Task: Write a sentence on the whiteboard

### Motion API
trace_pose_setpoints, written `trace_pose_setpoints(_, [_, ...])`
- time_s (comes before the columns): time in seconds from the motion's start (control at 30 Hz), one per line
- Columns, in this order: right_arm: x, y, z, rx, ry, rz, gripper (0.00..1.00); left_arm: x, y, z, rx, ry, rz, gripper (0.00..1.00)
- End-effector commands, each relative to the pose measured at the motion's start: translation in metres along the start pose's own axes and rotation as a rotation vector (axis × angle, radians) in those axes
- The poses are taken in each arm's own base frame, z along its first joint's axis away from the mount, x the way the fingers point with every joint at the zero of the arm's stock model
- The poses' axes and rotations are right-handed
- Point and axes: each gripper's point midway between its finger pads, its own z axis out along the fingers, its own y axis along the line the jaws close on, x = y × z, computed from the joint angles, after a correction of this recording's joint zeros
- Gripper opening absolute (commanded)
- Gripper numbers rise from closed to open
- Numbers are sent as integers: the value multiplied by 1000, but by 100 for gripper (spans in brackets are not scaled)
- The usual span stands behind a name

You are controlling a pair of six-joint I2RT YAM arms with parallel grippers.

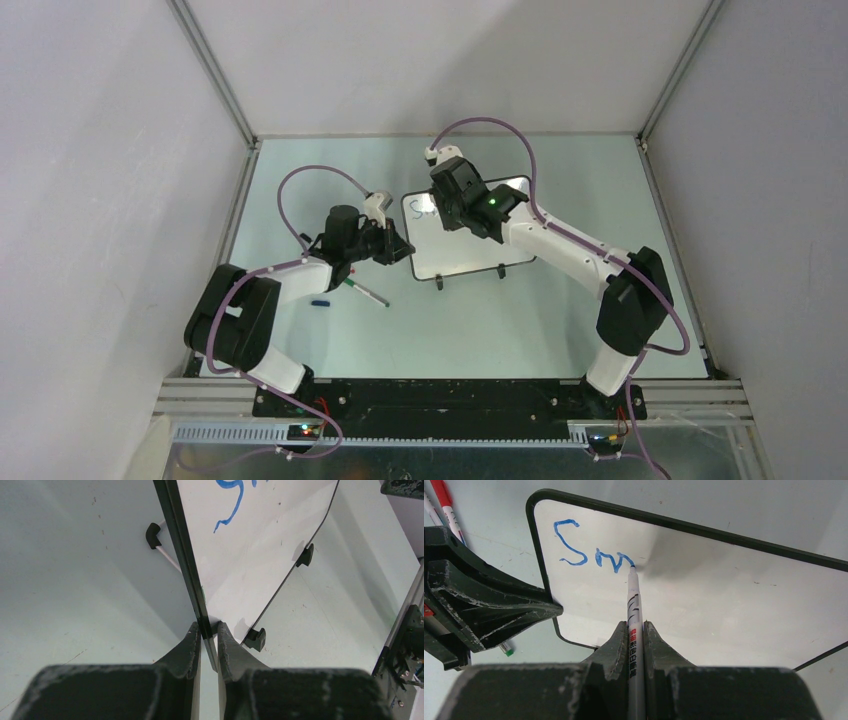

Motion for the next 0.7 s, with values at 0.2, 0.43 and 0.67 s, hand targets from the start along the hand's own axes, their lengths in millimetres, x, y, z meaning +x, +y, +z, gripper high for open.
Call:
trace_pose_setpoints(0.2, [4, -5, -7, 26, 0, -5, 0, -3, -5, -1, 2, 12, 56, 0])
trace_pose_setpoints(0.43, [0, -5, -12, 24, -14, 1, 0, -3, -5, -1, 4, 12, 55, 0])
trace_pose_setpoints(0.67, [-26, -3, -36, -12, -93, 19, 0, -3, -5, -1, 3, 11, 56, 0])
